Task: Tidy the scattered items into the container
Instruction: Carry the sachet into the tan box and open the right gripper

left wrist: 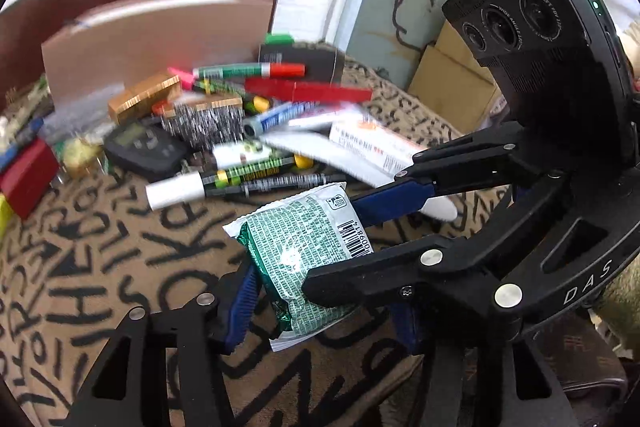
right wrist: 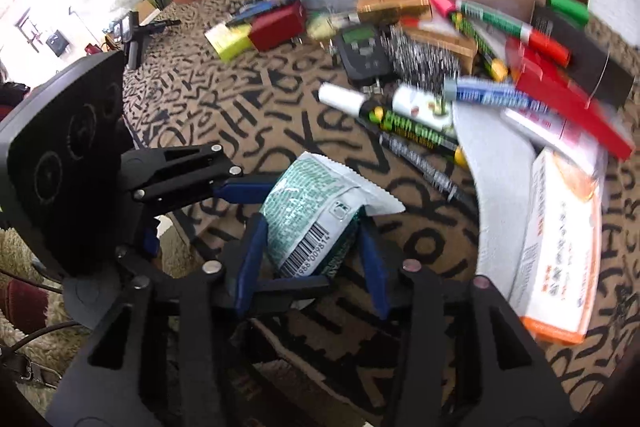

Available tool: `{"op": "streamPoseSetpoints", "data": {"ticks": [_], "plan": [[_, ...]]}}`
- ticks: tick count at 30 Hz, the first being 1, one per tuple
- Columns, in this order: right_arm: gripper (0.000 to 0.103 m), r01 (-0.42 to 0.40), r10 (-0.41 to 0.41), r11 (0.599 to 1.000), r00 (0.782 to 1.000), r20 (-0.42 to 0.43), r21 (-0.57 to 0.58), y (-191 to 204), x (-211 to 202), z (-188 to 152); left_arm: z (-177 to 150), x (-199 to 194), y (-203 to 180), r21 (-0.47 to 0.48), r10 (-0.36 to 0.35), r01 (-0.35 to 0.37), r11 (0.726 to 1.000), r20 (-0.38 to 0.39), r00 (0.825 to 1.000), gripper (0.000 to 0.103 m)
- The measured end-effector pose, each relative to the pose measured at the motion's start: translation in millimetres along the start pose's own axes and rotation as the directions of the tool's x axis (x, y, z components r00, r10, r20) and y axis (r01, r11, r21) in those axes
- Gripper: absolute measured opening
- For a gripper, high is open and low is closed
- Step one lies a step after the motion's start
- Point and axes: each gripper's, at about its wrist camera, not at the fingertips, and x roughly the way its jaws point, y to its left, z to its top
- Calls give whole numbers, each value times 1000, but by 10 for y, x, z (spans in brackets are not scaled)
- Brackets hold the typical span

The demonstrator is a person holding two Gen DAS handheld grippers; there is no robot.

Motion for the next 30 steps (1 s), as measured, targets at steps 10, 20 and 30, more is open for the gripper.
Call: {"op": "streamPoseSetpoints", "data": {"ticks": [10,20,30], "plan": [[45,82,-74,992,994,83,-94,174,-257,416,488,-203,81,19,72,-74,997,91,993,57],[39,202,-165,969,957,237,-141,-16,-610,1592,1755,-237,601,75,137,-154,985,200,970,57],[39,221,-200,974,947,253,-57,-786,-437,2613,2640,352,1254,77,175,-190,979,163,971,57]]}}
